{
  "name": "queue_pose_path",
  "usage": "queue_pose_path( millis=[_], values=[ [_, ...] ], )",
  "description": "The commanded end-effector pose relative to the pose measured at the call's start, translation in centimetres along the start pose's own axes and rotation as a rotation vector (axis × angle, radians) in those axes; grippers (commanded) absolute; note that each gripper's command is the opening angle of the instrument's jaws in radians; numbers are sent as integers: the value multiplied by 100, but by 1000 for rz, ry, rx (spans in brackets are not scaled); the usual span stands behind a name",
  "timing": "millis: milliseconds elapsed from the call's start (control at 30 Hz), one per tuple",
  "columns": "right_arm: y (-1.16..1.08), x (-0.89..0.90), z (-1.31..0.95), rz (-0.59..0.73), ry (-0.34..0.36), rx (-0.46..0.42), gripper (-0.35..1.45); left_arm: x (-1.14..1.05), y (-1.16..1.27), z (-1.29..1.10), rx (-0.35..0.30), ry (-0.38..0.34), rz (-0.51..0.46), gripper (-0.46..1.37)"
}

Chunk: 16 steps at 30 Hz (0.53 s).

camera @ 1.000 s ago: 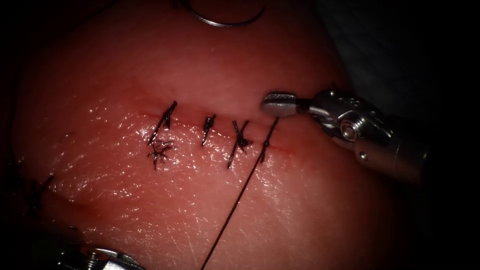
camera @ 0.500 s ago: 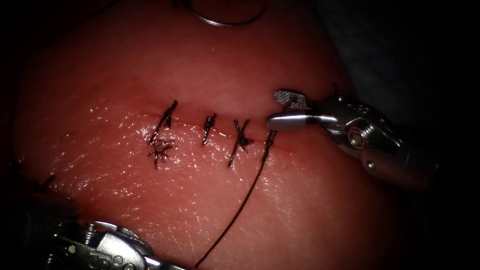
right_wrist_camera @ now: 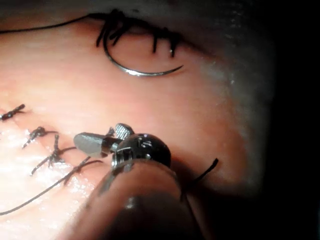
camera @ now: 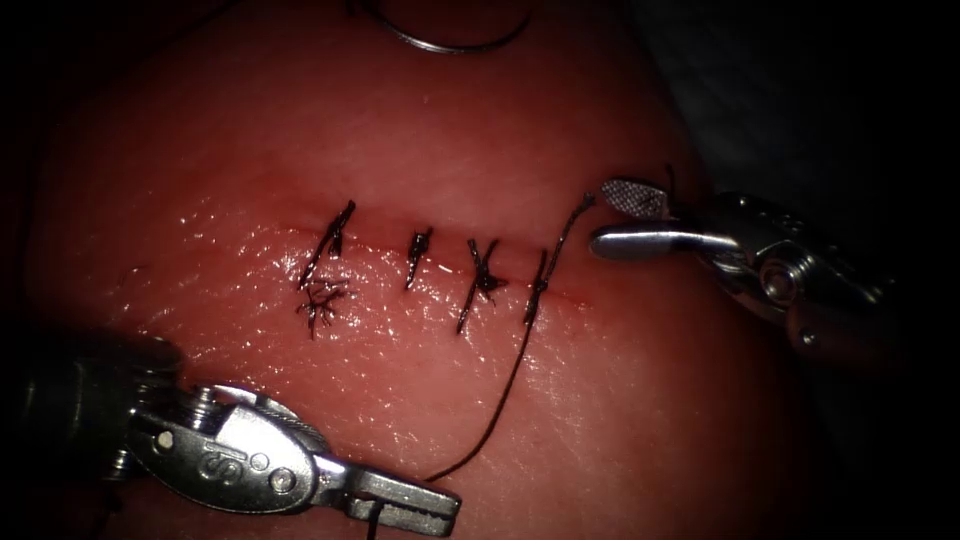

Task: Wound Closure
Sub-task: Pull the right gripper up and the left gripper down to tighten the suture

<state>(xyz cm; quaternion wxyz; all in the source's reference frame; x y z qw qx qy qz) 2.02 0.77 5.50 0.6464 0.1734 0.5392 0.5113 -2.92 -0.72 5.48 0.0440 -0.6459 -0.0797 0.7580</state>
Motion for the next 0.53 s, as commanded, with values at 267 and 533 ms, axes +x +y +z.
queue_pose_path(
  millis=[267,533],
  values=[
    [-15,-7,4,6,2,3,139,3,-12,6,10,-1,-2,-35],
    [-15,-7,3,6,4,4,139,1,-11,8,12,-3,0,-35]
  ],
)
